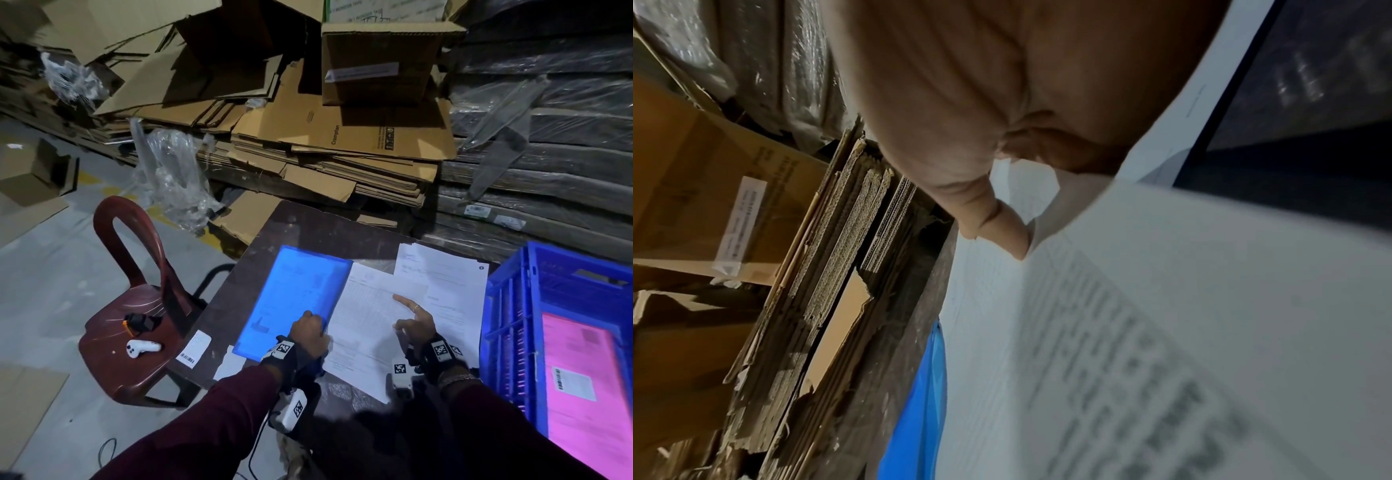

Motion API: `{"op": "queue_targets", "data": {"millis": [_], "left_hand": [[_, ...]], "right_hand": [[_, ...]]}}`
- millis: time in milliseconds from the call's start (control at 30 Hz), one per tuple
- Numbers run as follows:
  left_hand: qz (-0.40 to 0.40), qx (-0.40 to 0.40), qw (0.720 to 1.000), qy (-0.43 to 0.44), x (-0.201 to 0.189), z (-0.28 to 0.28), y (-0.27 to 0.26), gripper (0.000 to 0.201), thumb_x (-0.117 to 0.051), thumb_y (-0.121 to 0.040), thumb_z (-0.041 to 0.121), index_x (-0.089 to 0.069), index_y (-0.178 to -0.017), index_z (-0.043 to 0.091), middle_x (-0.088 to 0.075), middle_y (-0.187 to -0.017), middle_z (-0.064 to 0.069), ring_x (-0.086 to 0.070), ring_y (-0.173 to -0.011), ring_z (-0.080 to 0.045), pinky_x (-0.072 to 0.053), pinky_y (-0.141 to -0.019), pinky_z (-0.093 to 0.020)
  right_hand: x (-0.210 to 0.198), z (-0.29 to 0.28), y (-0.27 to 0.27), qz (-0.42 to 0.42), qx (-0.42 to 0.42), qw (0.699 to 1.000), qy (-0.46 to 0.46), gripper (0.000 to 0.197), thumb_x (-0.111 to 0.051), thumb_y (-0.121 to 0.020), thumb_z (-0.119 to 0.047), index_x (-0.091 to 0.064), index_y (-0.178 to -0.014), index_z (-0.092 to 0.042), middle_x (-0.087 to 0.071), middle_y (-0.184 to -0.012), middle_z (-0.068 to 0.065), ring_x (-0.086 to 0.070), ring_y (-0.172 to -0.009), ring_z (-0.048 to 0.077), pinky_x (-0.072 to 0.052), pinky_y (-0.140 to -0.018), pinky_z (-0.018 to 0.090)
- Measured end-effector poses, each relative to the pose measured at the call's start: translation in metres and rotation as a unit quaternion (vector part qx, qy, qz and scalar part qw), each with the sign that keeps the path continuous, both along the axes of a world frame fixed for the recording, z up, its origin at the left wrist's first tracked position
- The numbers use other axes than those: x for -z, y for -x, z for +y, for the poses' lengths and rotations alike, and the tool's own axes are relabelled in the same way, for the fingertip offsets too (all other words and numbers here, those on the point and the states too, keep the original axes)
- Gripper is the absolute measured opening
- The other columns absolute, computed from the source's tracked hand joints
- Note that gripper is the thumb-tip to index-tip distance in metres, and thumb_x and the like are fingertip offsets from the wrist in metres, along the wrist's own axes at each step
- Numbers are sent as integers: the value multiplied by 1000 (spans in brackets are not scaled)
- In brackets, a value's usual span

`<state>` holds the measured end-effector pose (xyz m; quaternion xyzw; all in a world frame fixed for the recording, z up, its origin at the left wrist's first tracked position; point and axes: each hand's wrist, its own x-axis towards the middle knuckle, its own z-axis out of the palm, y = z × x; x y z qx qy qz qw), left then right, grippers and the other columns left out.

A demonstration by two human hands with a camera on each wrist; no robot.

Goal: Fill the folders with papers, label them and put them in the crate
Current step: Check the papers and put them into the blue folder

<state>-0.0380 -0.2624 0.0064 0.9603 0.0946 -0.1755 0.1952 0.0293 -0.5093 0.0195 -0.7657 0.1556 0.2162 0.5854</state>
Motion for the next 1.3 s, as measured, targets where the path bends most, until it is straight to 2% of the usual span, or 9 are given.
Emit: {"op": "queue_targets", "data": {"millis": [200, 433, 500, 600, 800, 1000, 1133, 1233, 1300], "left_hand": [[5, 10, 1000, -18, 7, 4, -16, 23, -56, -87, 30, -51, -80, 9, -54, -101, -12, -58, -91, -35, -37, -71, -33], [-18, -2, 999, -32, 9, 1, -14, 22, -49, -95, 26, -52, -86, 6, -51, -100, -12, -57, -88, -36, -37, -72, -36], [-26, -4, 1000, -8, 8, 5, -12, 23, -50, -93, 26, -44, -79, 9, -44, -92, -8, -57, -84, -36, -34, -68, -35], [-32, -7, 999, -6, 2, 11, -11, 25, -54, -90, 26, -42, -75, 10, -41, -93, -6, -55, -76, -35, -37, -65, -35], [-36, 15, 999, -19, -3, 18, -15, 28, -58, -90, 29, -47, -73, 10, -44, -106, -10, -43, -63, -26, -33, -60, -31], [-41, 25, 999, -3, 5, 18, -12, 24, -55, -93, 24, -57, -84, 2, -44, -111, -11, -57, -74, -35, -43, -63, -35], [-46, 12, 999, 20, 10, 20, -8, 20, -55, -93, 21, -57, -86, 2, -46, -111, -12, -58, -78, -35, -48, -69, -38], [-50, 5, 998, 40, 13, 22, -5, 18, -56, -92, 20, -59, -89, 2, -49, -110, -13, -59, -83, -35, -49, -75, -39], [-55, -10, 997, 61, 13, 24, -3, 17, -59, -92, 19, -61, -90, 2, -51, -108, -14, -58, -85, -35, -47, -76, -35]], "right_hand": [[3, -8, 0, 20, 7, 1000, 10, 67, -51, -72, 17, -67, -118, -29, -58, -53, -4, -46, -44, 14, -42, -47, 21], [1, -4, -5, -13, -65, 997, 40, 69, -55, -70, 18, -64, -130, -16, -68, -117, 3, -61, -60, 2, -47, -53, 11], [0, -2, -7, -14, -86, 995, 49, 71, -55, -68, 19, -63, -130, -14, -72, -103, -4, -62, -64, 1, -46, -52, 10], [-2, -1, -6, -19, -105, 992, 59, 73, -51, -69, 23, -61, -131, -14, -54, -48, -28, -50, -37, -1, -40, -42, 12], [4, -11, -14, -60, -124, 988, 65, 76, -46, -73, 21, -62, -130, -26, -66, -86, 4, -53, -39, 8, -44, -41, 21], [26, -10, -20, -11, -76, 997, 15, 74, -50, -64, 19, -70, -122, -22, -74, -87, 18, -57, -58, 23, -48, -58, 31], [35, -14, -22, 6, -85, 996, 26, 71, -51, -68, 17, -70, -119, -27, -65, -62, -14, -50, -43, 7, -42, -44, 19], [39, -16, -25, -8, -88, 996, 14, 69, -58, -72, 14, -64, -128, -26, -73, -101, 2, -63, -70, 15, -49, -59, 13], [41, -15, -22, -59, -80, 995, 23, 72, -70, -76, 4, -50, -142, -19, -59, -129, 1, -59, -103, 15, -42, -70, 0]]}}
